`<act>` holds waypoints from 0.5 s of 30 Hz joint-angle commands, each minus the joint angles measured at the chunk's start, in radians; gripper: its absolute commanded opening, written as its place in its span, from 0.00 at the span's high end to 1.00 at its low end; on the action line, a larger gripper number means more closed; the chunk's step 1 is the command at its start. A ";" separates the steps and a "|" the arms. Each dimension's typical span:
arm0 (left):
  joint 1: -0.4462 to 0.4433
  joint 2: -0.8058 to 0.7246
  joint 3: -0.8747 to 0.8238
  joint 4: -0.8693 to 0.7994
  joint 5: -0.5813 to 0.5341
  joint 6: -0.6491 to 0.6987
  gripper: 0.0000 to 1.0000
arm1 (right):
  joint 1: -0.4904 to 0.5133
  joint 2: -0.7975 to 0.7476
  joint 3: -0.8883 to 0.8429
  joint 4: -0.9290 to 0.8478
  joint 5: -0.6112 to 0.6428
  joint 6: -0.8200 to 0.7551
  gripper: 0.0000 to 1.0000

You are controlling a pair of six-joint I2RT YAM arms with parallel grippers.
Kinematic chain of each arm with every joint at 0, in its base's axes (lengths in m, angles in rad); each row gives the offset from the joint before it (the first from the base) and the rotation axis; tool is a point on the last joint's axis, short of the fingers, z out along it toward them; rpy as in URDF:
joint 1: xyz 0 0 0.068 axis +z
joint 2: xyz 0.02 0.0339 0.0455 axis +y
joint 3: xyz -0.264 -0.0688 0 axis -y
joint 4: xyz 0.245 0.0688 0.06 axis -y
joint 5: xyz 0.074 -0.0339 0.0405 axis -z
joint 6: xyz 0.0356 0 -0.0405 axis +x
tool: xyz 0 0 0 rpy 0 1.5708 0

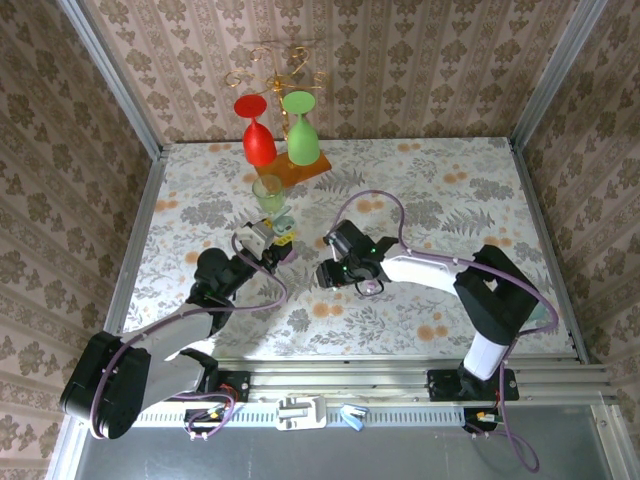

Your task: Insert the wireless bluetooth earbuds into the charging case

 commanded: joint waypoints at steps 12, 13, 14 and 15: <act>-0.003 -0.065 0.029 -0.029 -0.004 0.004 0.80 | -0.034 0.144 0.074 -0.044 -0.034 -0.117 0.55; -0.003 -0.063 0.029 -0.027 -0.004 0.004 0.80 | -0.037 0.132 0.059 -0.043 -0.035 -0.113 0.55; -0.003 -0.059 0.030 -0.026 -0.003 0.003 0.80 | -0.037 0.124 0.041 -0.041 -0.037 -0.108 0.55; -0.003 -0.055 0.032 -0.022 -0.001 0.003 0.80 | -0.039 0.112 0.024 -0.043 -0.040 -0.103 0.55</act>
